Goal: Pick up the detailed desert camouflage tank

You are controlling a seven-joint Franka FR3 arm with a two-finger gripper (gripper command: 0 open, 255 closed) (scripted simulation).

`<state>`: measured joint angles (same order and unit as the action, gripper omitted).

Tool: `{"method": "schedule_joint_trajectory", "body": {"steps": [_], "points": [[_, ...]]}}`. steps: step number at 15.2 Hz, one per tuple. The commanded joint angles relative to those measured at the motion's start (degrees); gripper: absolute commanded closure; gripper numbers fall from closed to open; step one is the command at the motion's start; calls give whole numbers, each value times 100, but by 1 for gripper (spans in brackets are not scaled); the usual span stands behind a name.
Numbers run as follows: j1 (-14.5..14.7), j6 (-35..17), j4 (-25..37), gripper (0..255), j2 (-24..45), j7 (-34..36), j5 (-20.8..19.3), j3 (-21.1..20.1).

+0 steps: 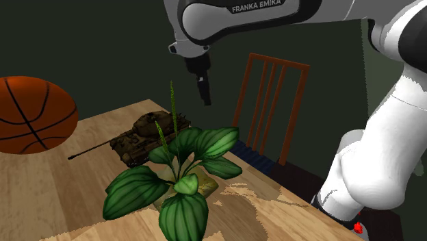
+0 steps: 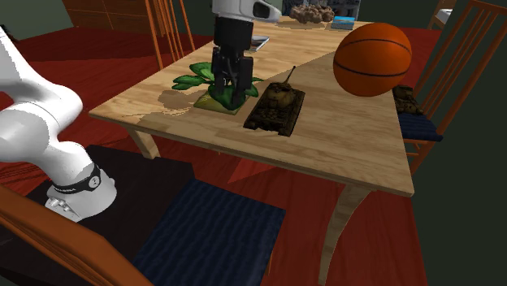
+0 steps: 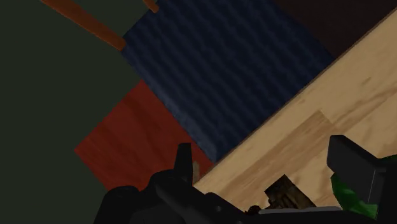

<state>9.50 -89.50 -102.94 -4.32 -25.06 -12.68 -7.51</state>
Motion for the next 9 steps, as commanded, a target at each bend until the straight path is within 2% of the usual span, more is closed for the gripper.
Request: {"method": "schedule_joint_trajectory", "body": {"steps": [1, 9], "points": [[109, 93, 478, 0, 399, -194, -99, -116], [645, 523, 2334, 0, 1915, -937, -605, -558]]}}
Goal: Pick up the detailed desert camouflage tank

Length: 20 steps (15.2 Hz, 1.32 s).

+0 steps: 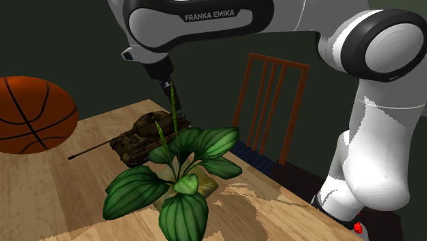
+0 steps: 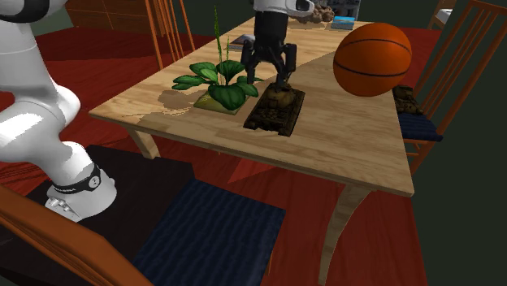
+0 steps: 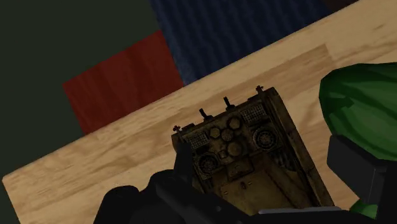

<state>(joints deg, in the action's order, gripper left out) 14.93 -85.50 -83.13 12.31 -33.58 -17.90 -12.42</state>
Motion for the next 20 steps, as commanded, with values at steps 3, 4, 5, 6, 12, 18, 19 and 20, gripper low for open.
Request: {"method": "schedule_joint_trajectory", "body": {"steps": [3, 4, 5, 6, 12, 18, 19, 20], "points": [[380, 349, 1126, 0, 837, -386, -317, -209], [484, 433, 1398, 0, 1037, -493, -399, -251], [595, 521, 1679, 0, 1239, -603, -484, -289], [713, 615, 1971, 0, 1447, -718, -570, -325], [993, 602, 2395, 0, 1910, -964, -765, -405], [900, 199, 1849, 0, 1791, -837, -727, -423], [902, 197, 1849, 255, 1793, -834, -727, -423], [902, 198, 1855, 255, 1798, -836, -729, -422]]}}
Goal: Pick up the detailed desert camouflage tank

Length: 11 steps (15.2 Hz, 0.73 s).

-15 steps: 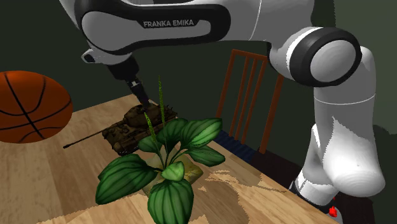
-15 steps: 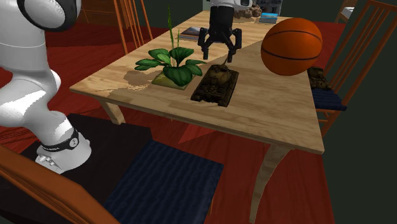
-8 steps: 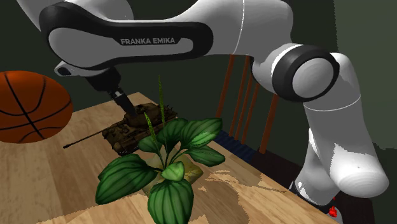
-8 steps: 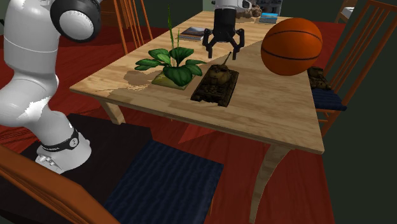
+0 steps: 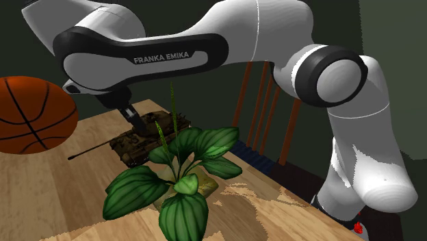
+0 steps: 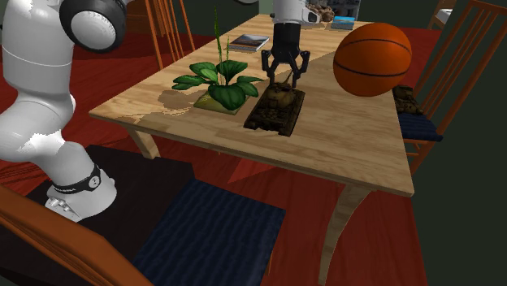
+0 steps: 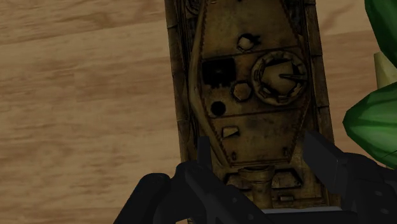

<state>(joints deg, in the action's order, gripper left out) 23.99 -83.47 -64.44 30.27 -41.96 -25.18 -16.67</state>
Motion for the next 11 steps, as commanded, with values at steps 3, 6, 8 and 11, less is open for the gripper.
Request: {"method": "schedule_joint_trajectory", "body": {"steps": [3, 6, 8, 11], "points": [[-6, -12, -25, 255, -2, 5, 1, 2], [-8, -20, -39, 255, -8, 8, 2, 1], [-7, -4, -19, 255, -5, 1, 1, 2], [50, 255, 325, 255, 65, -80, -21, 12]]}}
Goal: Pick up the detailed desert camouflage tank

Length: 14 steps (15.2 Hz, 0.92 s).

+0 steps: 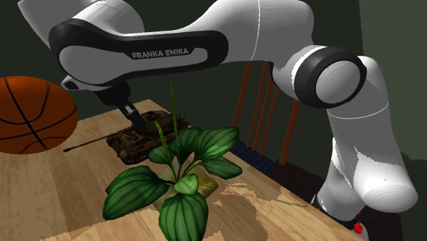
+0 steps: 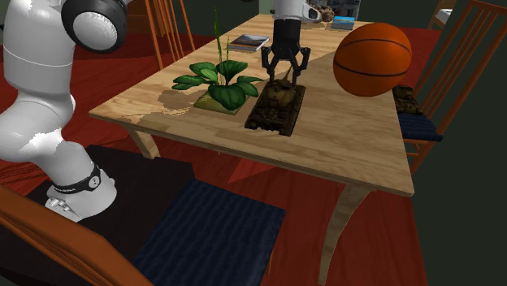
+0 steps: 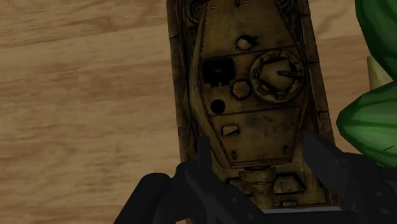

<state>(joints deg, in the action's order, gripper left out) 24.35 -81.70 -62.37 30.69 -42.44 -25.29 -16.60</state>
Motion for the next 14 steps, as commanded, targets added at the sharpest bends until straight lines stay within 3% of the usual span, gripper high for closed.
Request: {"method": "schedule_joint_trajectory", "body": {"steps": [1, 8, 12, 14], "points": [[36, 169, 243, 255, 53, -60, -20, 10], [253, 899, 1370, 255, 401, -305, -135, 71], [495, 1506, 2500, 255, 865, -546, -276, 171], [515, 1542, 2578, 255, 901, -564, -282, 185]]}}
